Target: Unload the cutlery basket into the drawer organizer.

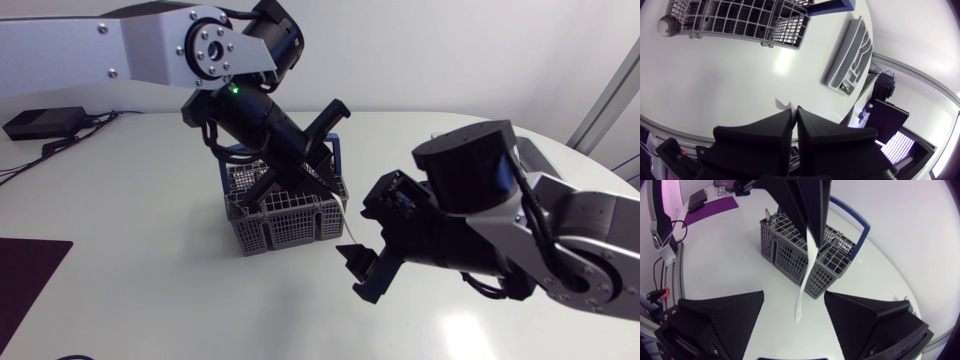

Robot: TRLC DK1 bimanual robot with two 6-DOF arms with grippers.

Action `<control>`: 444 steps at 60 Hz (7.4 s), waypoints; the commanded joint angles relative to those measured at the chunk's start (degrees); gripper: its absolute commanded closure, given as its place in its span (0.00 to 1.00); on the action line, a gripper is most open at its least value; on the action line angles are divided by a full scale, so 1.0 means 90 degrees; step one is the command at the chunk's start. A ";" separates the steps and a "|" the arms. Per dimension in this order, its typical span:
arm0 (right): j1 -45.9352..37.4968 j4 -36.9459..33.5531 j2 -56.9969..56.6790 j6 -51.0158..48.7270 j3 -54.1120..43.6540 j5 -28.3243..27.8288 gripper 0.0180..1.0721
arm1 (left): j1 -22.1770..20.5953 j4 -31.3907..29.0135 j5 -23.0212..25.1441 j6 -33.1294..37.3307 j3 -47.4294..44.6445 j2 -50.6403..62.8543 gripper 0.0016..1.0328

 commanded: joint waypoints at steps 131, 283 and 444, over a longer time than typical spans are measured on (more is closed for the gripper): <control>0.0445 0.1497 -0.0228 -0.0043 -0.0808 0.1139 0.46 | -0.0027 0.0033 0.0588 -0.0227 0.0068 -0.0236 0.96; -0.1645 -0.0046 -0.0551 -0.0297 -0.0085 -0.0726 0.95 | 0.0178 -0.0289 -0.2292 0.1853 -0.0049 -0.0275 0.05; -0.8579 -0.3474 0.4899 -0.9682 0.4299 -0.1126 0.05 | 0.0032 -0.0758 -0.4031 0.3367 -0.2197 -0.2560 0.04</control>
